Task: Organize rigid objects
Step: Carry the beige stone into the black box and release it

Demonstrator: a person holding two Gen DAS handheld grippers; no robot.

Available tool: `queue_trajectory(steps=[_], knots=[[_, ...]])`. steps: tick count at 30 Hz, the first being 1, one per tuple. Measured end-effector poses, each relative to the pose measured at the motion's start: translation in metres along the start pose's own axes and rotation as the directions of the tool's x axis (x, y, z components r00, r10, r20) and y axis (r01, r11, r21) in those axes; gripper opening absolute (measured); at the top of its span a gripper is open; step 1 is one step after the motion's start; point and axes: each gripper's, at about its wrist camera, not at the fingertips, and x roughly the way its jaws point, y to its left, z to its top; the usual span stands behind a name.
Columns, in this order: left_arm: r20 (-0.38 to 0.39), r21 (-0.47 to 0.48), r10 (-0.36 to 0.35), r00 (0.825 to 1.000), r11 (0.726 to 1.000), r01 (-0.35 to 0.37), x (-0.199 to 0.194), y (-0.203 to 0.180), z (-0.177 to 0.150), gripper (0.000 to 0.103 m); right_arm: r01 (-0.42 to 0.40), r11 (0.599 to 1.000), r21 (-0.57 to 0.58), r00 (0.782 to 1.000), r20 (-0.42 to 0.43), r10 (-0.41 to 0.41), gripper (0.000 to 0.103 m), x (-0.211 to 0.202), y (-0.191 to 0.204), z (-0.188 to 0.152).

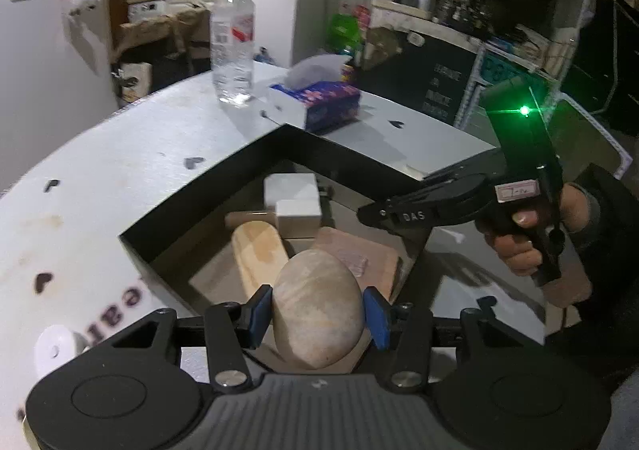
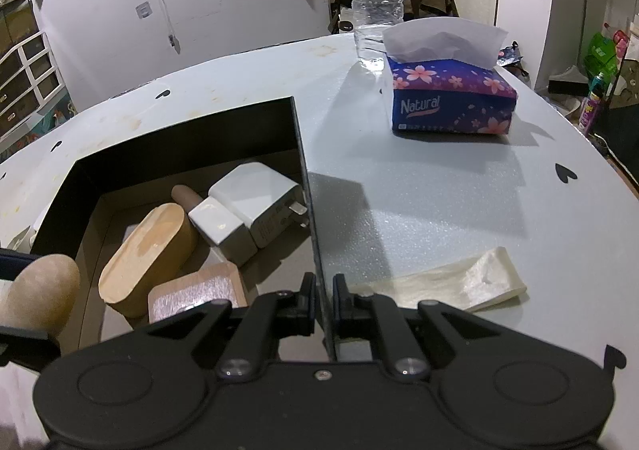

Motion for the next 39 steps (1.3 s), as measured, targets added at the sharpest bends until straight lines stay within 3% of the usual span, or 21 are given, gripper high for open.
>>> queue_trajectory(steps=[8,13,15,31,39], knots=[[-0.035,-0.024,-0.106,0.994,0.994,0.105,0.016,0.012,0.011,0.050,0.001,1.000,0.009,1.000,-0.001,-0.001,0.009,0.000,-0.001,0.000],[-0.045,-0.046,-0.121,0.992,0.992,0.119,0.018,0.016,0.012,0.053,0.002,1.000,0.008,1.000,-0.001,-0.002,0.010,0.001,0.000,0.000],[-0.039,-0.031,-0.105,0.994,0.994,0.104,0.013,0.016,0.015,0.061,0.003,1.000,0.005,1.000,-0.001,-0.003,0.010,0.000,0.000,0.000],[-0.055,-0.010,-0.086,0.995,0.996,0.086,0.006,0.008,0.011,0.067,0.003,1.000,0.007,1.000,-0.003,-0.003,0.010,0.001,0.000,0.001],[-0.005,-0.026,-0.021,1.000,0.999,0.021,-0.011,0.001,0.004,0.089,0.003,1.000,0.007,1.000,-0.003,-0.003,0.010,0.001,0.000,0.001]])
